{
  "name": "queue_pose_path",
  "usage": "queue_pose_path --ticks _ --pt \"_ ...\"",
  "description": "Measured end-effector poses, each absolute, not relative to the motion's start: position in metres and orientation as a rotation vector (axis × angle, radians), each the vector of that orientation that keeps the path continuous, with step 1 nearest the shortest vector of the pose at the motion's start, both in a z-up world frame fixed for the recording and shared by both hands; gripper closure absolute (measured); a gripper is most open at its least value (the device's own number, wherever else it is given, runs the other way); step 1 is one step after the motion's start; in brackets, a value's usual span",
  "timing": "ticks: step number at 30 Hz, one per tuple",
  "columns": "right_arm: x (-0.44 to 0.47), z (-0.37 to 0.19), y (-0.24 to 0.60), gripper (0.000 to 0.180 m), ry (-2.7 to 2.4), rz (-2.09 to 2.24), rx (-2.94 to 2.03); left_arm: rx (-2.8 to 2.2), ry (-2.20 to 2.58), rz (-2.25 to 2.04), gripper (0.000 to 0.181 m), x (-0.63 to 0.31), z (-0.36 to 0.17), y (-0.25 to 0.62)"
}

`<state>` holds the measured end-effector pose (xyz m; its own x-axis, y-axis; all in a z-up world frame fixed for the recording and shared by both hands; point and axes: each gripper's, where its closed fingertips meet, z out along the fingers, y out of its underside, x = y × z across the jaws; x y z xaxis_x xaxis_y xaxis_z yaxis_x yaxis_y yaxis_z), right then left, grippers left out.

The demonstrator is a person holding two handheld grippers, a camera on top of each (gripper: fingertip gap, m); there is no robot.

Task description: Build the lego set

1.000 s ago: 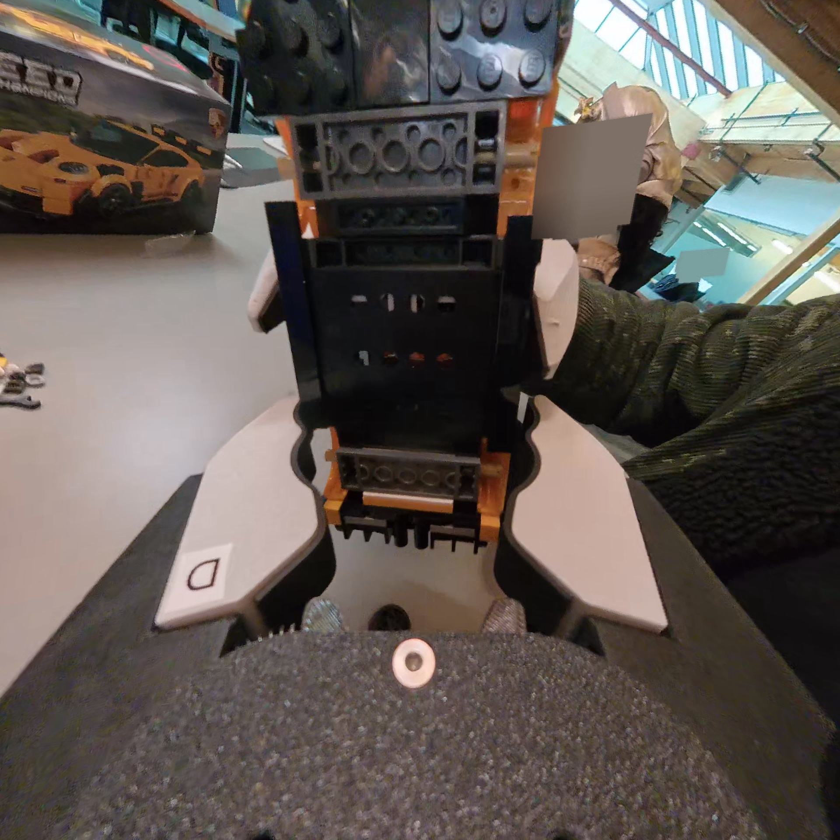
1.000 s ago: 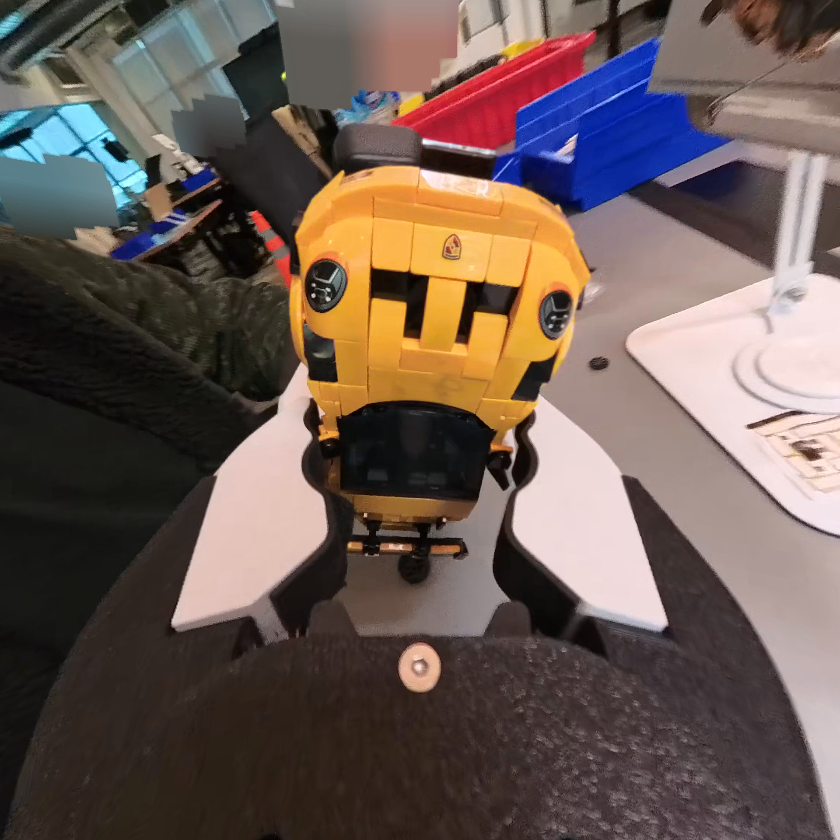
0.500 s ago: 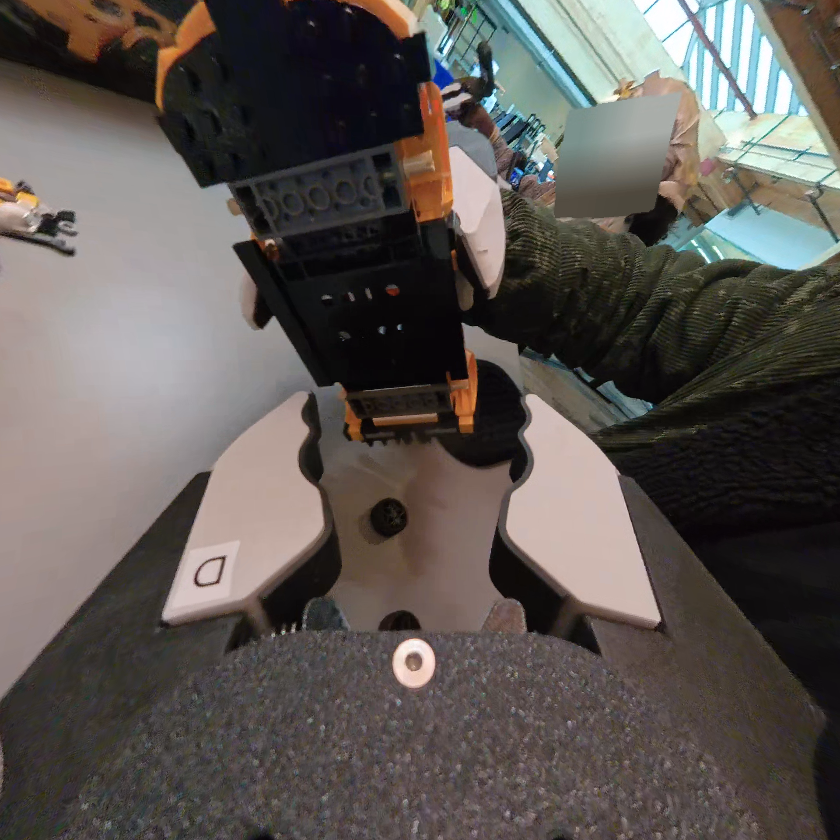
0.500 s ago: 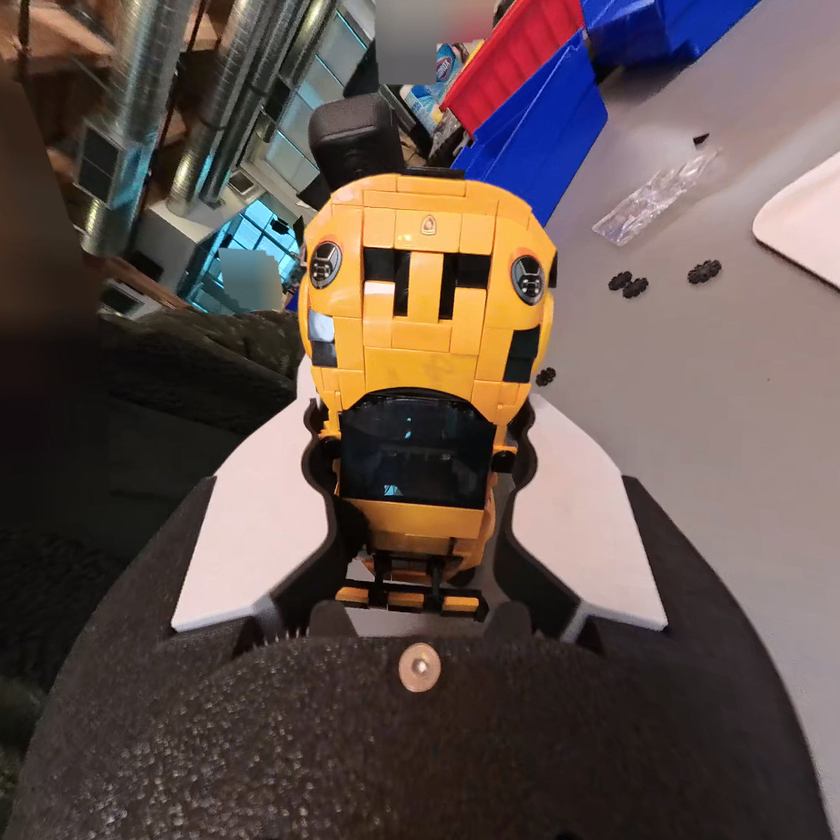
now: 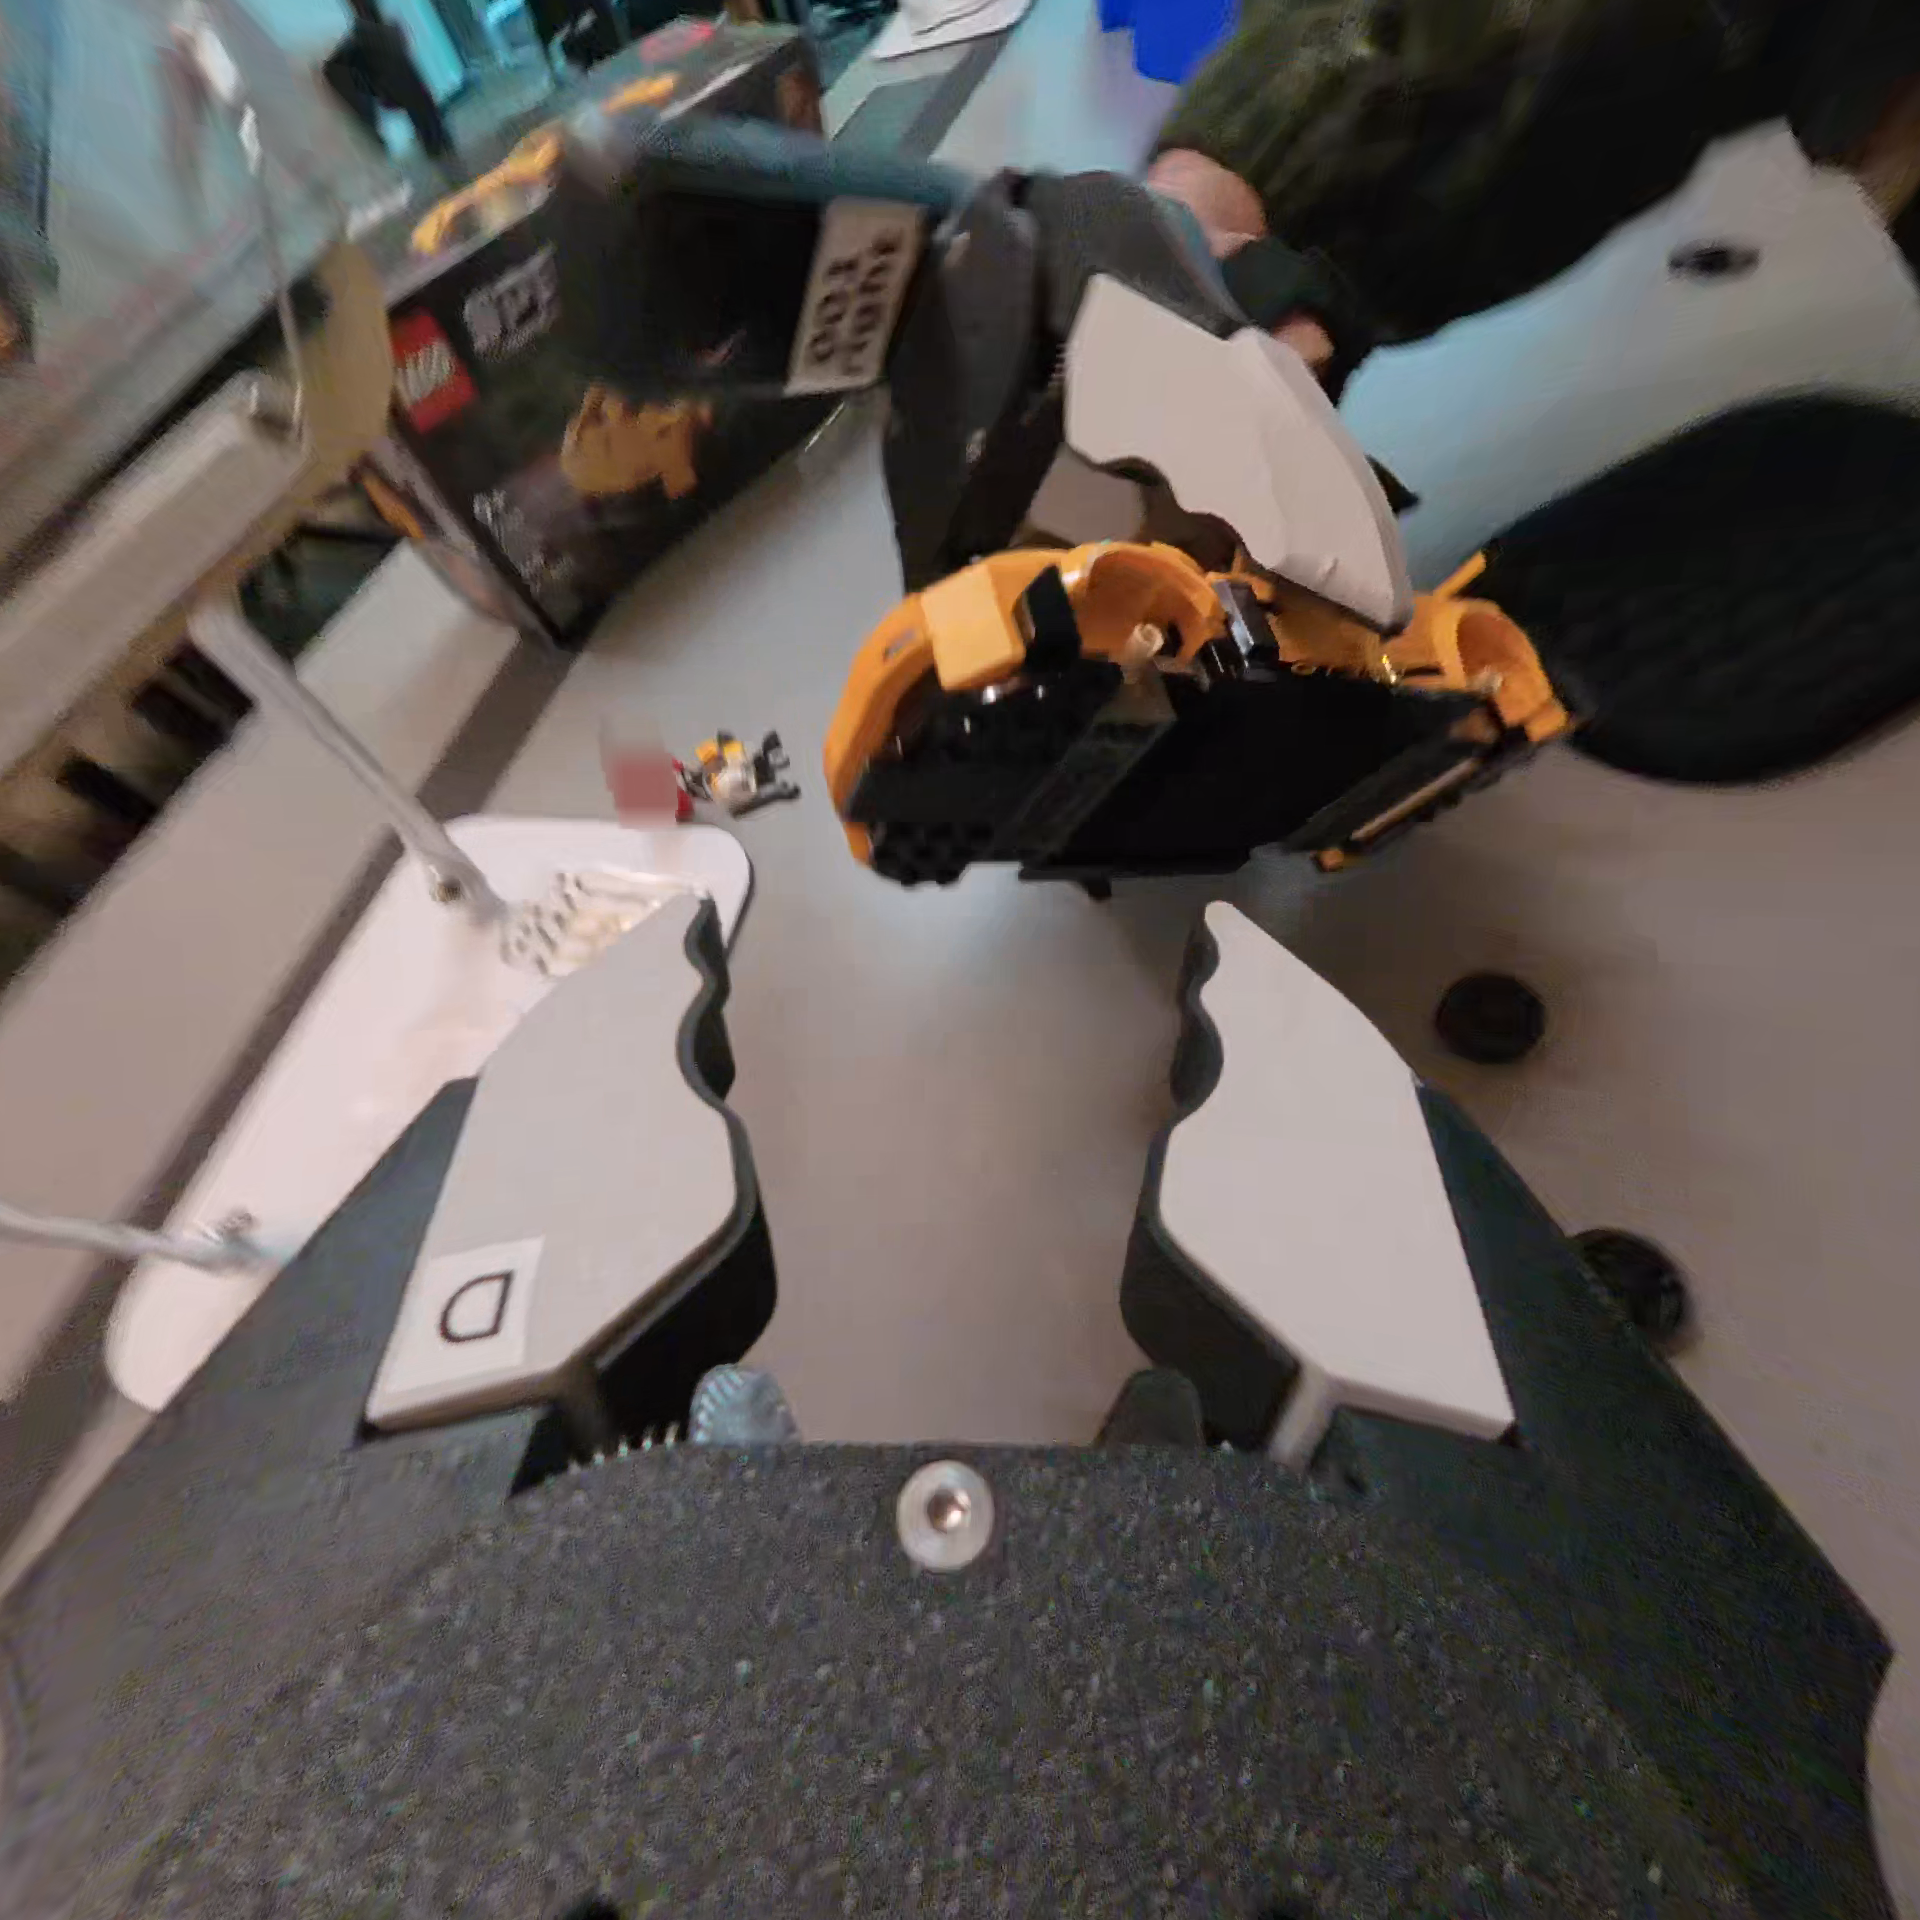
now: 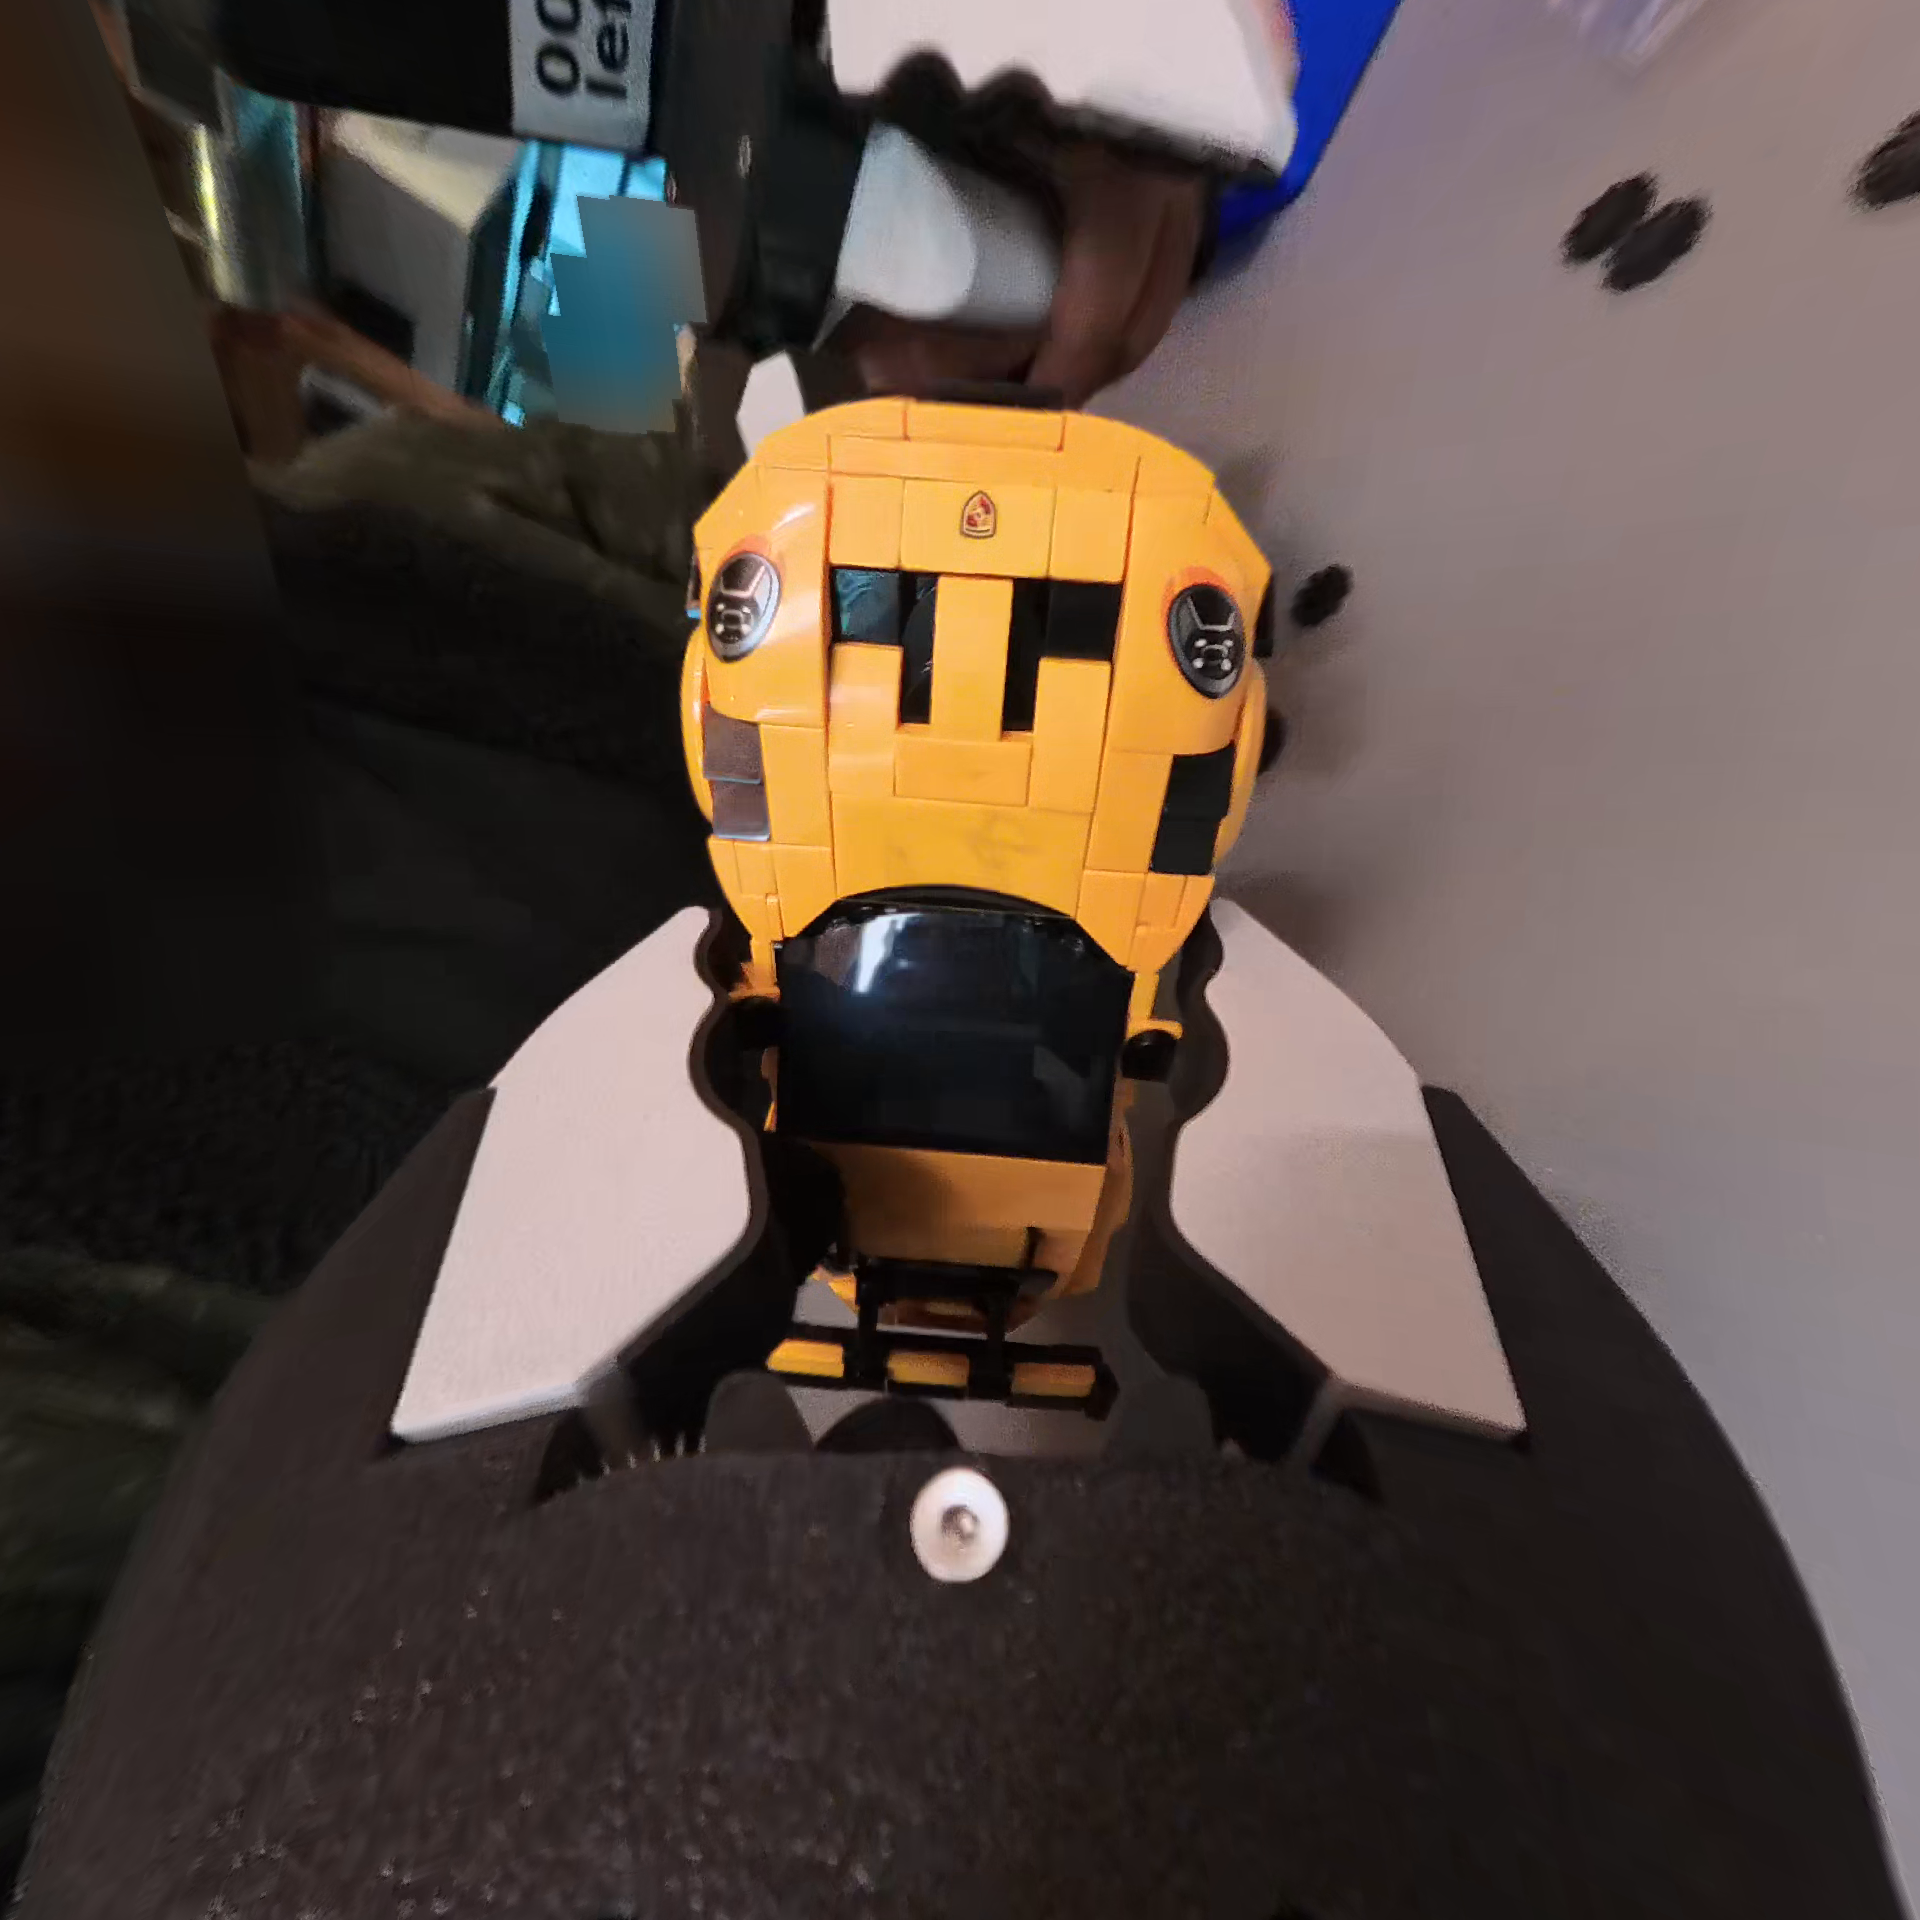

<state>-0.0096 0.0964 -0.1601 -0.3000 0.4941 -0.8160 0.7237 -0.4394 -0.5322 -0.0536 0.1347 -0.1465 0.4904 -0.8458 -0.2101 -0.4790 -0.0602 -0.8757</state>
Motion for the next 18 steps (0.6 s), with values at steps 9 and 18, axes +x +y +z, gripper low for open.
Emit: queue_pose_path --ticks 9,18 --pt "-0.003 -0.172 0.060 0.097 1.647 -1.565 1.388 -1.396 1.605 -0.407 0.123 -0.012 -0.164 0.102" --pt "0.004 -0.192 0.049 0.091 1.778 -1.478 1.318 -1.364 1.593 -0.434 0.137 -0.006 -0.186 0.084"
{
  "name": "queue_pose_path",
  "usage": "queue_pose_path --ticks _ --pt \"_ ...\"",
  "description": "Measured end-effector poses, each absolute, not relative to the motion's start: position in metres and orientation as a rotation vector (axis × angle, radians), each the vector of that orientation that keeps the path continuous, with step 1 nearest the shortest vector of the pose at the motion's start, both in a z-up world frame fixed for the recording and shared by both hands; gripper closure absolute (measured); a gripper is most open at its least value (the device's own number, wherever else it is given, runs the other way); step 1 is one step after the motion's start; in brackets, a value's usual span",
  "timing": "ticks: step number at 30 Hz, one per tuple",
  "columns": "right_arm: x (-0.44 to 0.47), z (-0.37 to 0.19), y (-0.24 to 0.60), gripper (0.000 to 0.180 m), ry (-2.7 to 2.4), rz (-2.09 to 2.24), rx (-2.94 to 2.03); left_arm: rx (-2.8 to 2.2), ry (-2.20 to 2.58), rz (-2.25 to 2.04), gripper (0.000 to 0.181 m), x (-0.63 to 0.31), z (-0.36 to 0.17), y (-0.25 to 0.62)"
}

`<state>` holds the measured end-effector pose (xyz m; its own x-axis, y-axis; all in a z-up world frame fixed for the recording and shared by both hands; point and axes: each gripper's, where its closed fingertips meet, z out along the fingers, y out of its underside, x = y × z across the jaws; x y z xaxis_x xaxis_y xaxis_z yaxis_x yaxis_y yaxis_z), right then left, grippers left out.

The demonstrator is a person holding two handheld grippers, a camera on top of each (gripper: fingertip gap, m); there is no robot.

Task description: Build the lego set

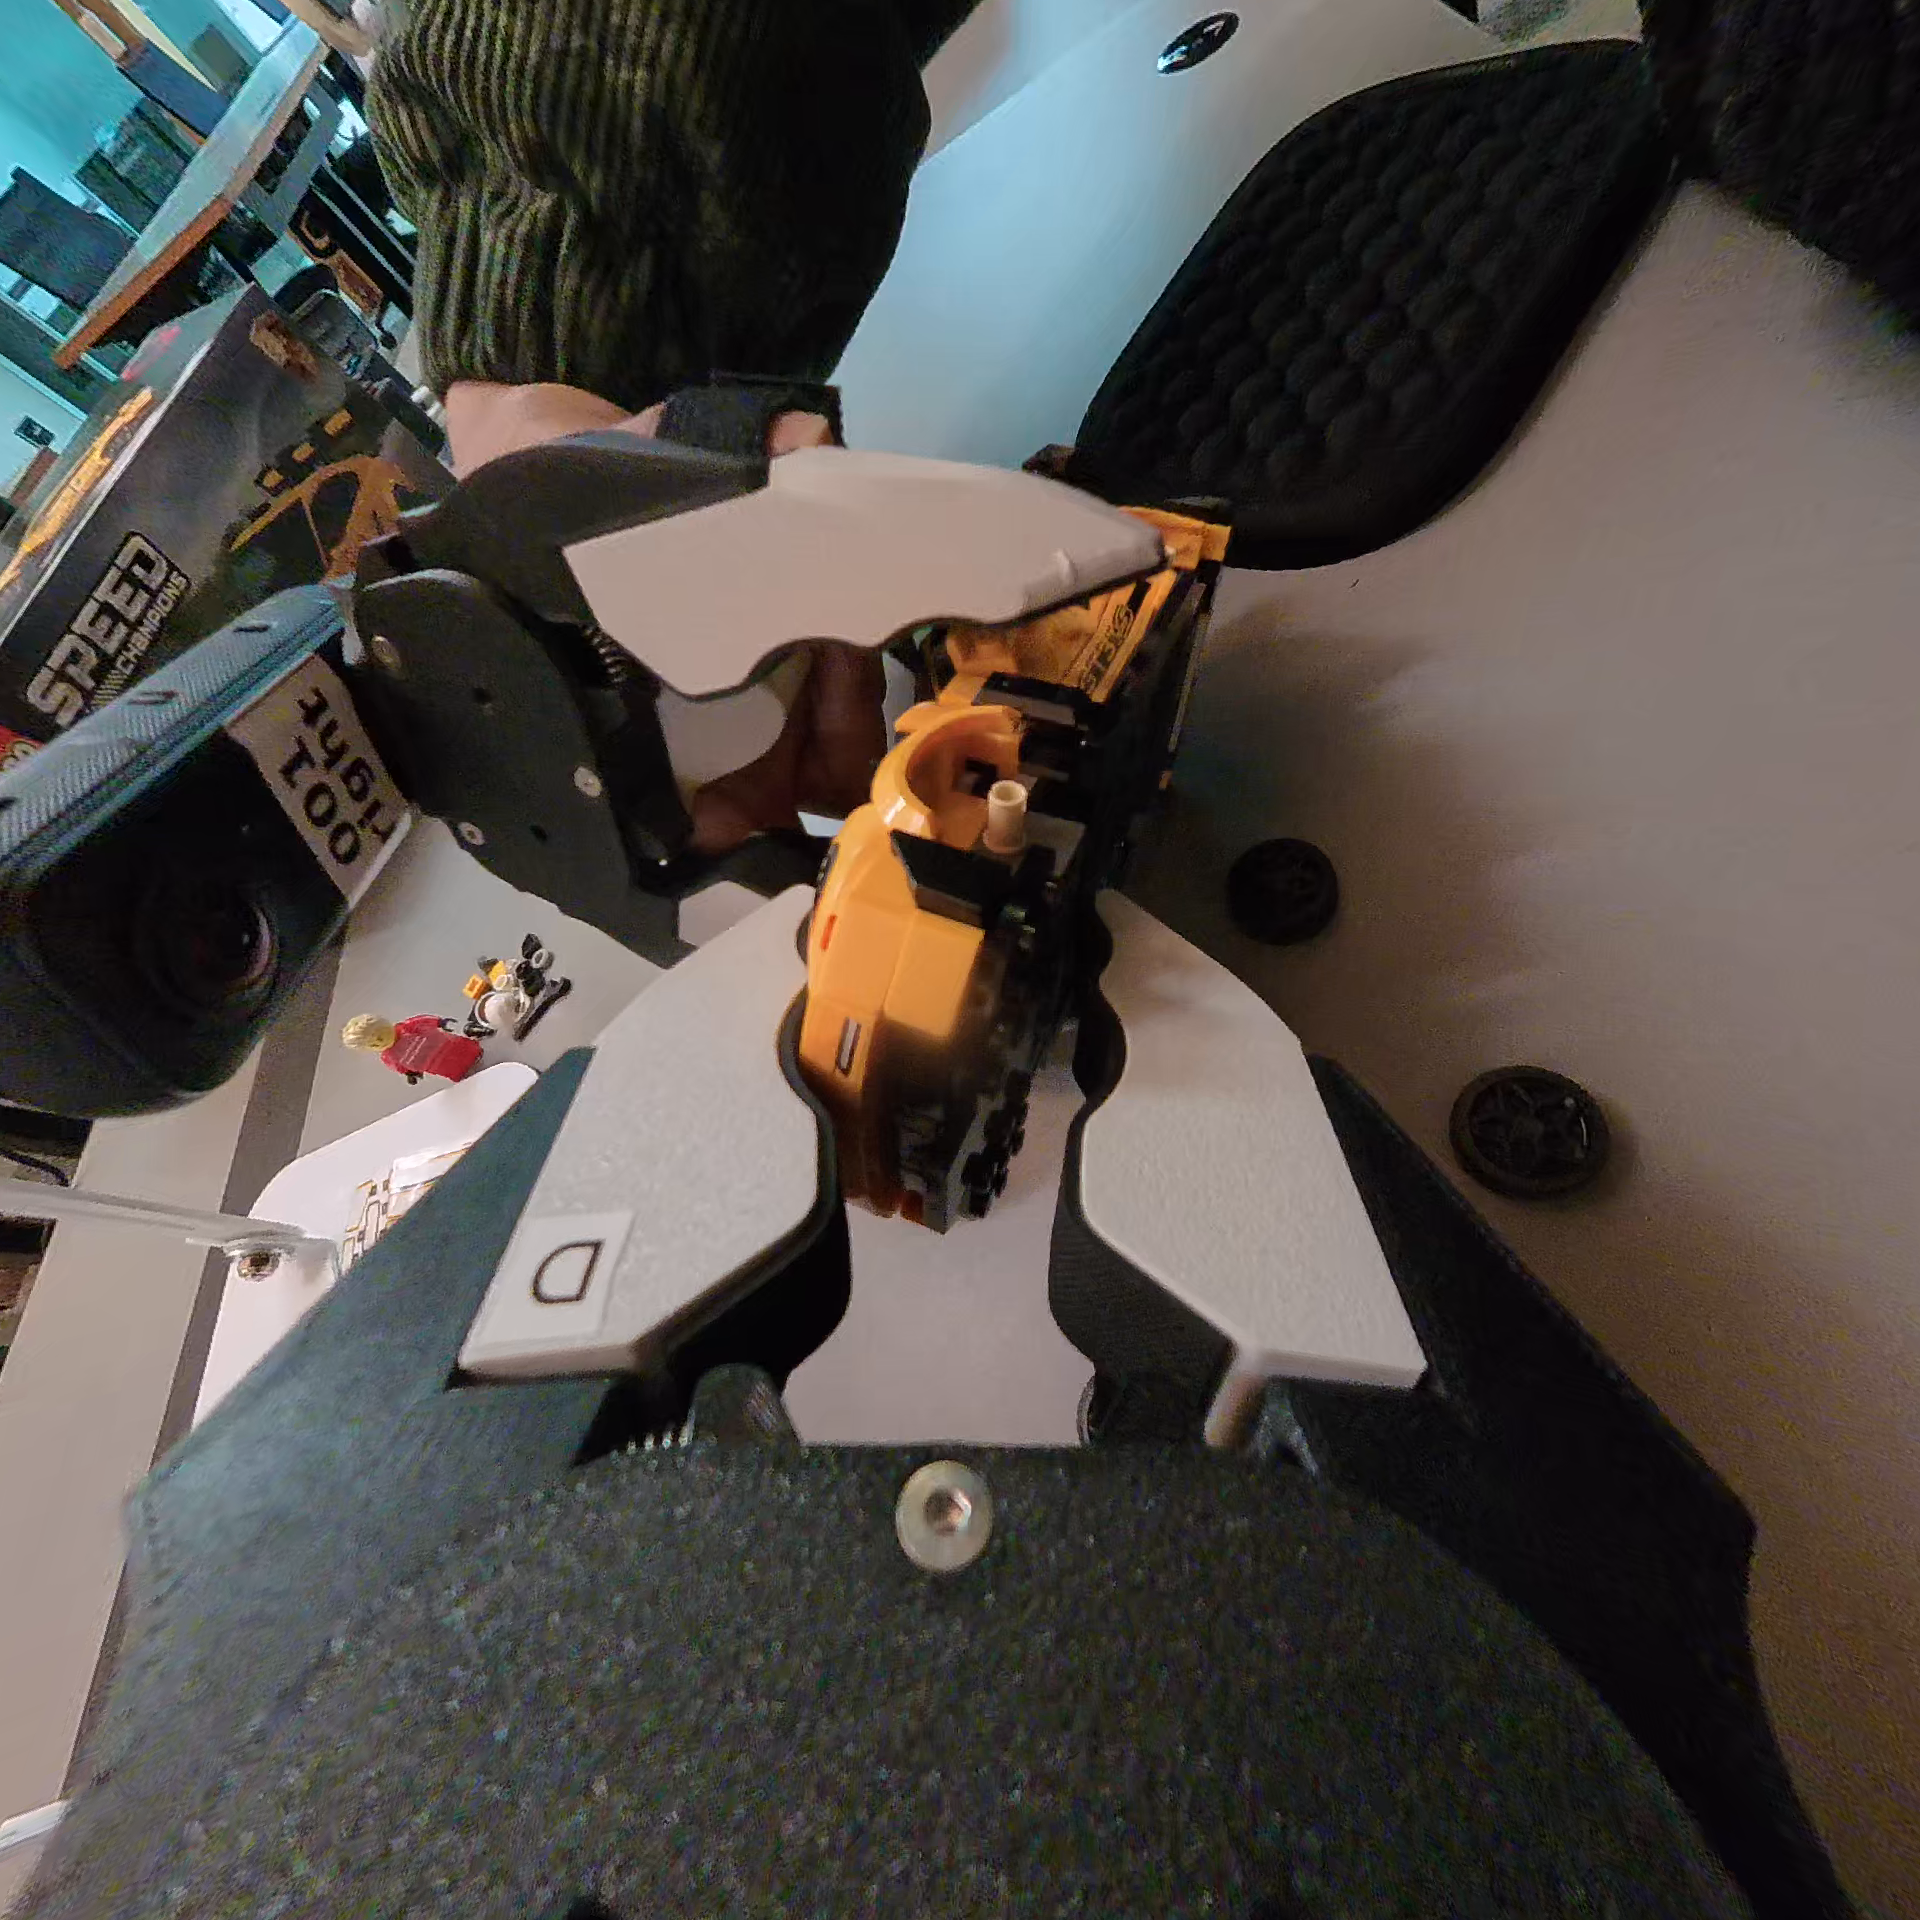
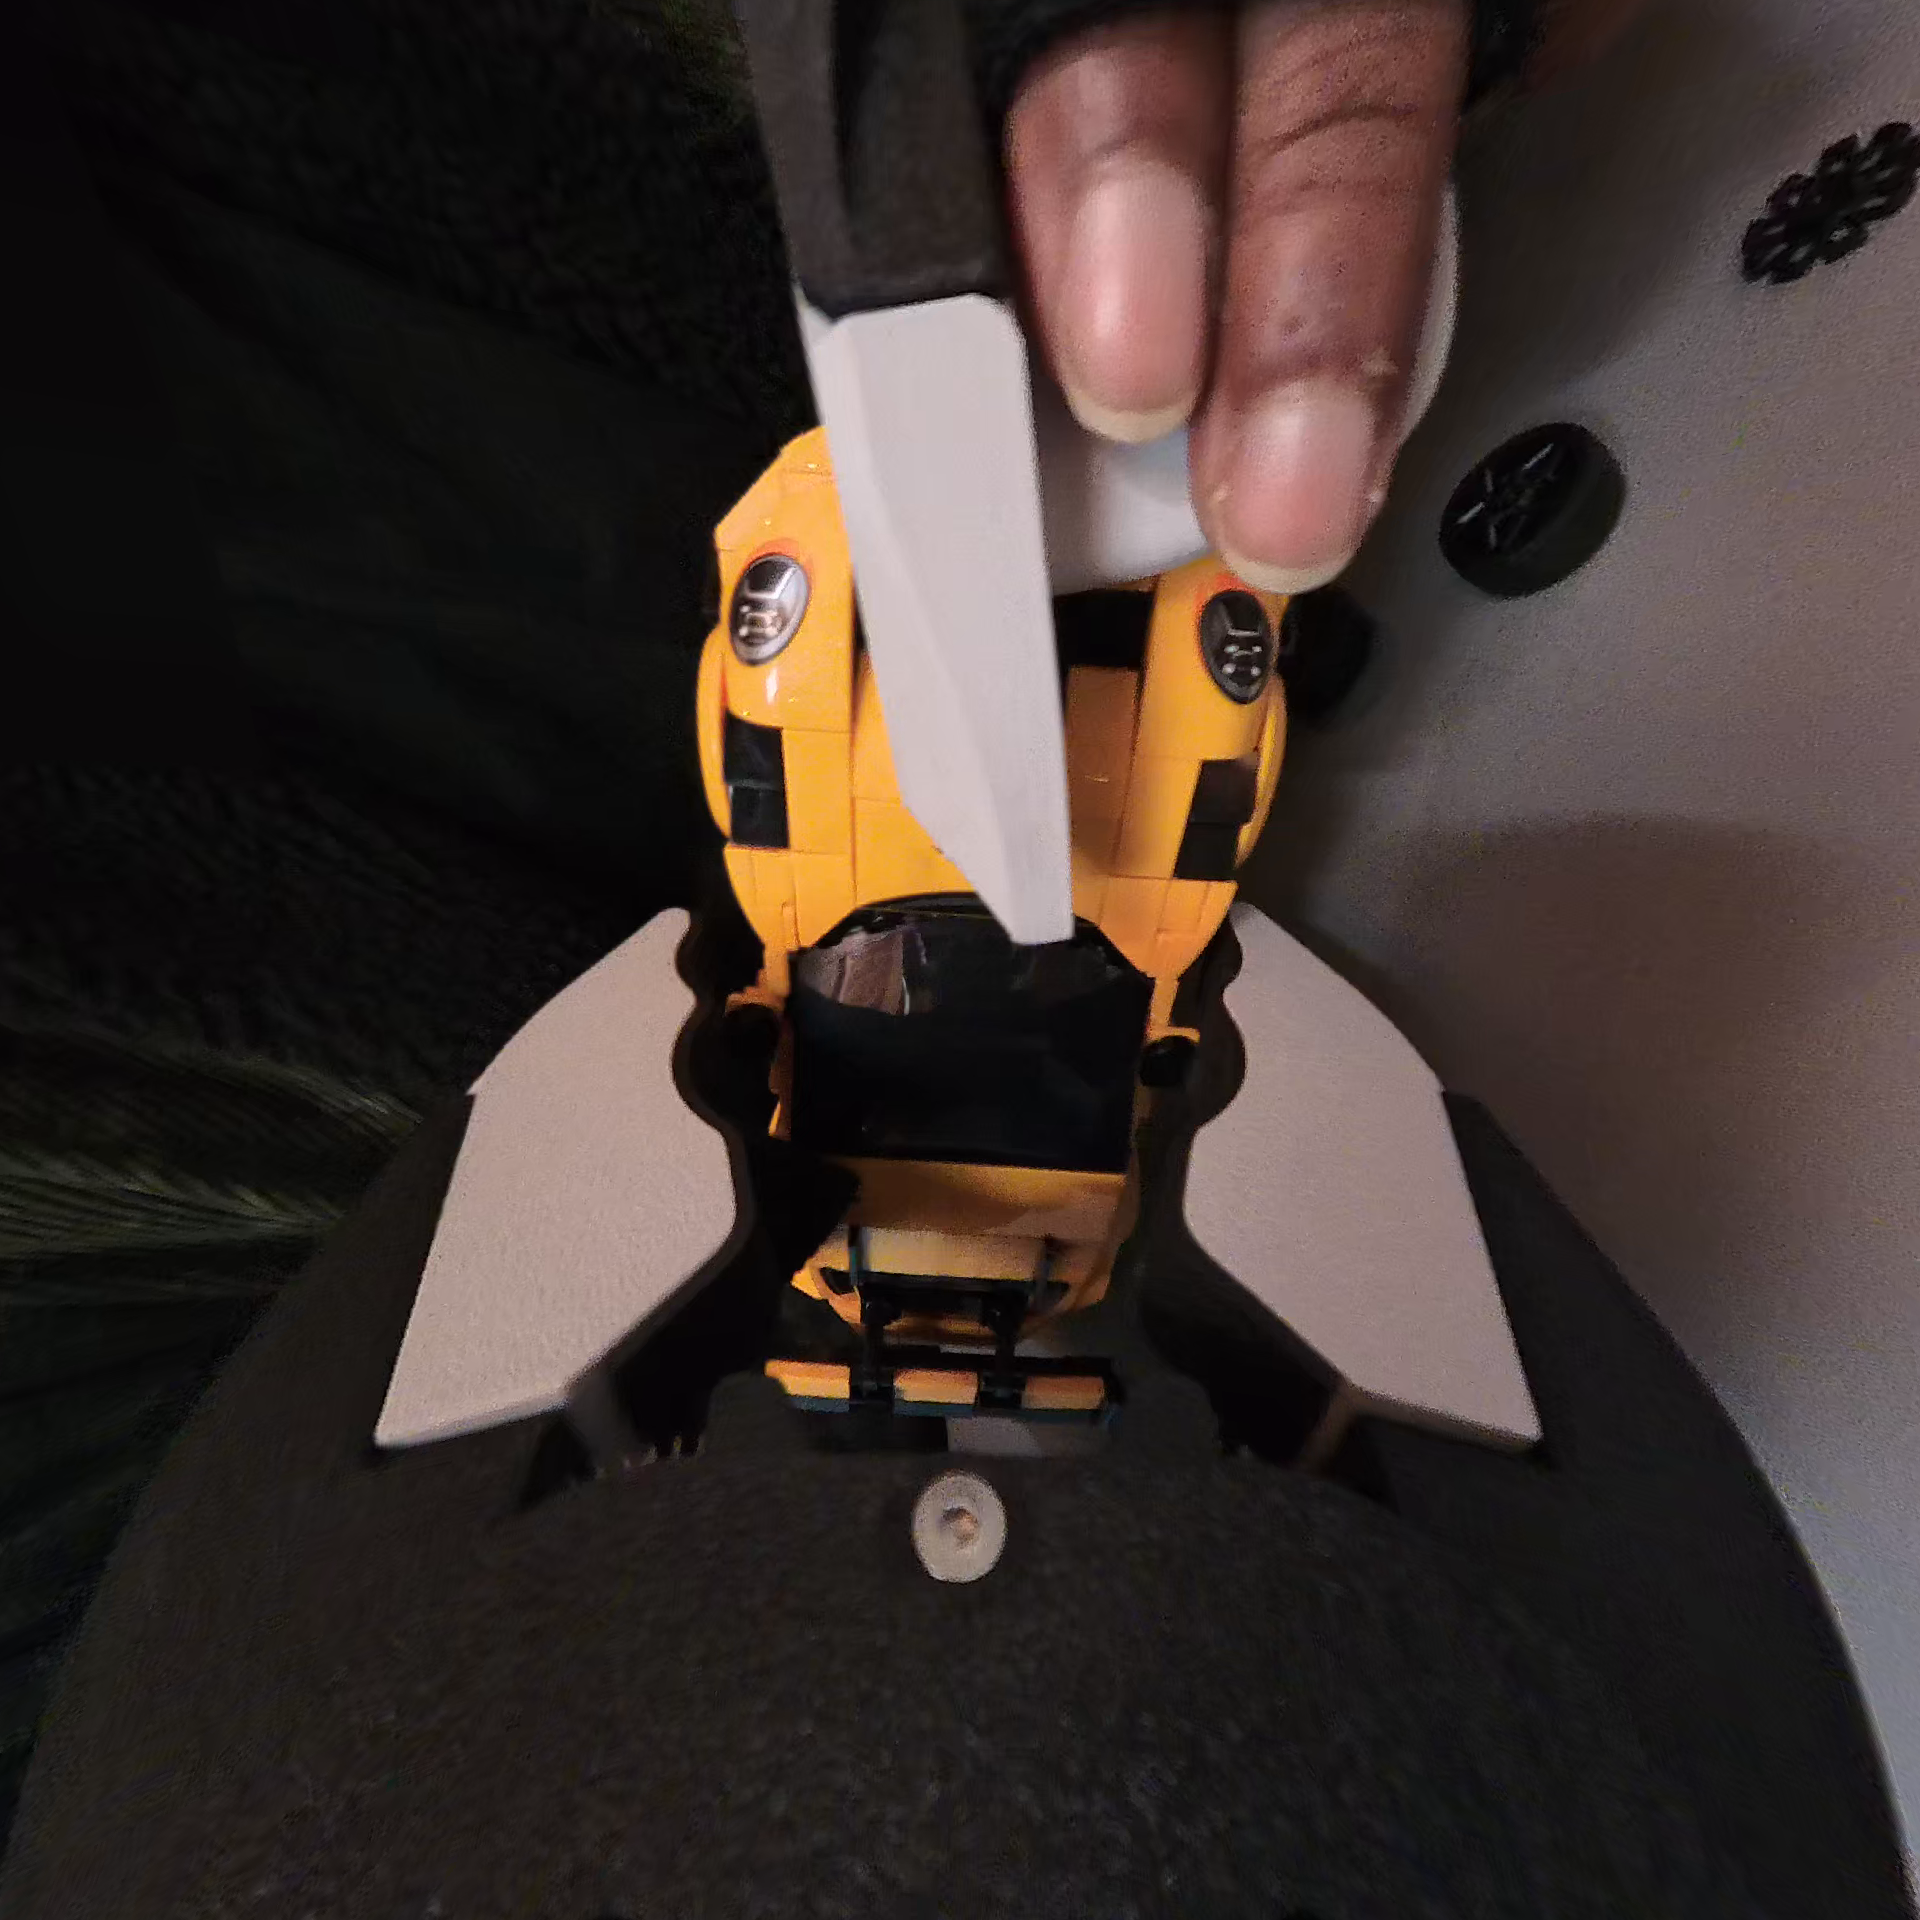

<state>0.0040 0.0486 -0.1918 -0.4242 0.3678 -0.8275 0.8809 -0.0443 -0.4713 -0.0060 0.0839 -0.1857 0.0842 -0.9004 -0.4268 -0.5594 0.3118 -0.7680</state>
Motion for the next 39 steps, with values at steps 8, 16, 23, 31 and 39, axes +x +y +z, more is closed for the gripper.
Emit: queue_pose_path --ticks 8,16,23,31,39 --pt "0.007 -0.191 0.047 0.081 1.859 -1.521 1.325 -1.340 1.592 -0.416 0.137 -0.006 -0.185 0.081" --pt "0.009 -0.180 0.059 0.082 1.928 -1.576 1.425 -1.344 1.584 -0.411 0.137 -0.006 -0.186 0.081" --pt "0.011 -0.154 0.093 0.118 2.191 -1.598 1.843 -1.435 1.520 -0.468 0.137 -0.010 -0.190 0.083" --pt "0.015 -0.149 0.079 0.154 2.530 -1.349 2.073 -1.472 1.495 -0.482 0.138 -0.010 -0.191 0.083" --pt "0.014 -0.161 0.079 0.171 2.582 -1.161 2.180 -1.480 1.490 -0.464 0.138 -0.010 -0.191 0.083"
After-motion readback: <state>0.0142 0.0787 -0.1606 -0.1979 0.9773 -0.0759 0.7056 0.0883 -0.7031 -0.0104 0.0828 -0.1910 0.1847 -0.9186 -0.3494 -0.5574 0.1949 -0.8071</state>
